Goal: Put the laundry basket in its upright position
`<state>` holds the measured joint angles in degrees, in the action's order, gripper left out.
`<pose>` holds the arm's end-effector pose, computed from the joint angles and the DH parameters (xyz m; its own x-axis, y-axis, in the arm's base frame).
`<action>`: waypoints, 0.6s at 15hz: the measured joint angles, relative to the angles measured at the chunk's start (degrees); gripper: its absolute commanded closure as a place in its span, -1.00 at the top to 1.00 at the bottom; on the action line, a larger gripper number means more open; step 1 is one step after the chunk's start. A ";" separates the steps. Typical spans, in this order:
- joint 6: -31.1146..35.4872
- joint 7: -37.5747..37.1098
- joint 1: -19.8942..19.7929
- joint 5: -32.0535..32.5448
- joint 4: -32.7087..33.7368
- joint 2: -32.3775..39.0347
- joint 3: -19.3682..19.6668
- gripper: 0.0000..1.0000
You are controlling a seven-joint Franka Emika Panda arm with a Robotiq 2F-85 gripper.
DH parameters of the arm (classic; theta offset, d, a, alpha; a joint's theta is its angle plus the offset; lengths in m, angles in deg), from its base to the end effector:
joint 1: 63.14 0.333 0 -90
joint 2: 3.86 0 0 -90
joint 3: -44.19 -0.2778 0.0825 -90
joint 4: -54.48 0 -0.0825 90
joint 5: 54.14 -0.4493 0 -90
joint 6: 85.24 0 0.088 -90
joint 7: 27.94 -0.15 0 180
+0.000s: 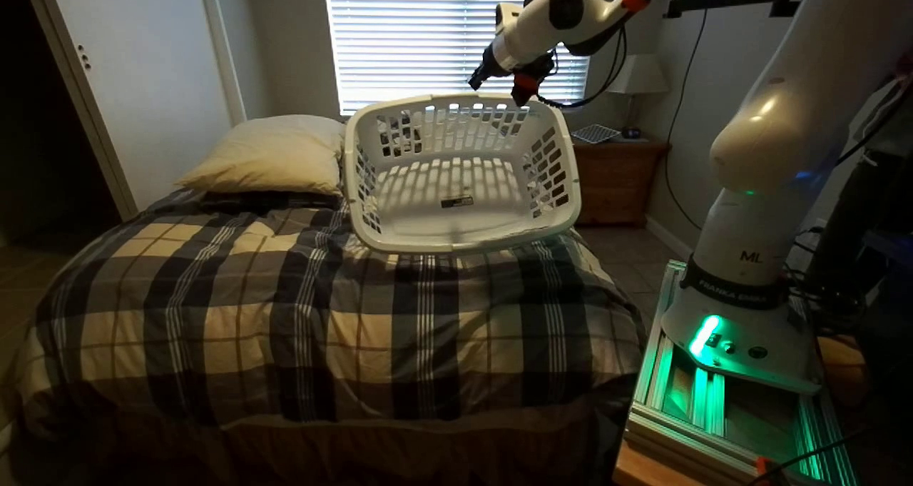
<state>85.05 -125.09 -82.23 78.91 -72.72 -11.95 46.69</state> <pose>0.5717 -0.1778 0.3575 0.5634 0.4045 0.7204 -0.1702 -0.7964 0.5803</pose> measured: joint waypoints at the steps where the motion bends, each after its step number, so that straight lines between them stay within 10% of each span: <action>1: 0.00 -4.15 0.66 3.53 0.49 0.10 0.72 -1.00; 4: 0.05 -16.04 2.85 11.08 1.26 1.12 3.60 -1.00; 5: 0.14 -18.14 3.78 11.04 1.65 1.69 4.61 -0.48; 9: 1.79 -27.62 7.16 10.77 3.15 2.68 6.74 -0.05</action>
<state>86.85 -152.72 -75.07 89.68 -69.58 -9.28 53.44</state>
